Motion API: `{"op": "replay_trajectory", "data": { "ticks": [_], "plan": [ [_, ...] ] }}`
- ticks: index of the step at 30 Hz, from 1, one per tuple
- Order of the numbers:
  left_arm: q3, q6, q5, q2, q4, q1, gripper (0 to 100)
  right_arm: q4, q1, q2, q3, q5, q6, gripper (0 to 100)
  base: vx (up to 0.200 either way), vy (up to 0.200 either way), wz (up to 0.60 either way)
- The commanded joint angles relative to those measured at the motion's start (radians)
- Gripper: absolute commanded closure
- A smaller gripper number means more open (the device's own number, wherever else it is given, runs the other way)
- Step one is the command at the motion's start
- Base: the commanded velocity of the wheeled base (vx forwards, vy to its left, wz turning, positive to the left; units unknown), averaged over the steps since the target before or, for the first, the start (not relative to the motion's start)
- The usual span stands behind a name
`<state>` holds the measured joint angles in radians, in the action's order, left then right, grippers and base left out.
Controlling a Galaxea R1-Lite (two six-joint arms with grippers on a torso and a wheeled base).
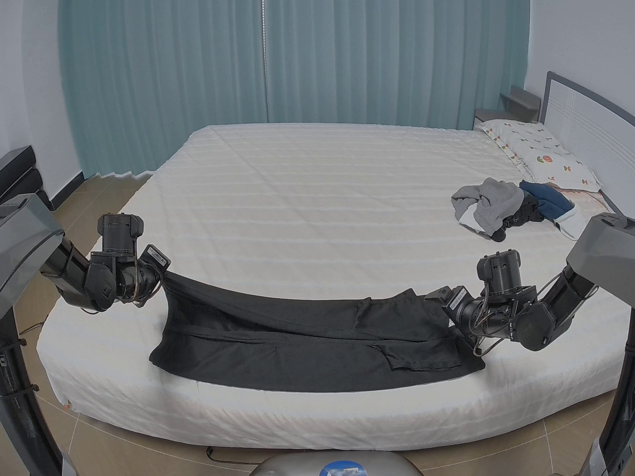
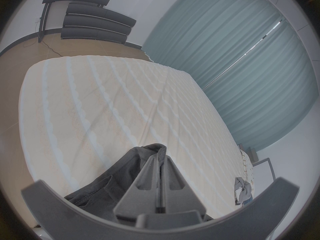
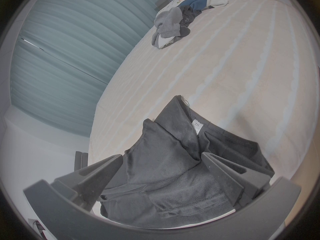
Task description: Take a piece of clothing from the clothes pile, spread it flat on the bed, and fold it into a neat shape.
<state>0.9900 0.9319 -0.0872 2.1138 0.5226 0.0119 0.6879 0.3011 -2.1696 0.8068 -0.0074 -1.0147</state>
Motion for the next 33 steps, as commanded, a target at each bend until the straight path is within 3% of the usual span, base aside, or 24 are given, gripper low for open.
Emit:
{"op": "replay_trajectory", "data": {
  "ticks": [1,13,14,21,33],
  "plan": [
    [0.001,0.001,0.000,0.000,0.001,0.000,100,0.001,0.004,-0.049,0.023,0.000,-0.001,0,0.000,0.000,0.00],
    [0.001,0.001,0.000,0.000,0.001,0.000,100,-0.027,0.006,-0.073,0.060,-0.002,-0.001,0,0.000,0.000,0.00],
    [0.001,0.001,-0.002,0.000,0.001,0.000,100,-0.033,0.006,-0.075,0.061,-0.003,0.001,100,0.000,0.000,0.00],
    [0.007,0.001,0.000,-0.002,0.001,-0.004,100,-0.156,0.006,-0.073,0.086,-0.005,0.030,100,0.000,0.000,0.00],
    [0.013,-0.001,0.000,-0.003,-0.001,-0.009,100,-0.163,-0.023,-0.039,0.129,-0.011,0.030,100,0.000,0.000,0.00]
  ]
}}
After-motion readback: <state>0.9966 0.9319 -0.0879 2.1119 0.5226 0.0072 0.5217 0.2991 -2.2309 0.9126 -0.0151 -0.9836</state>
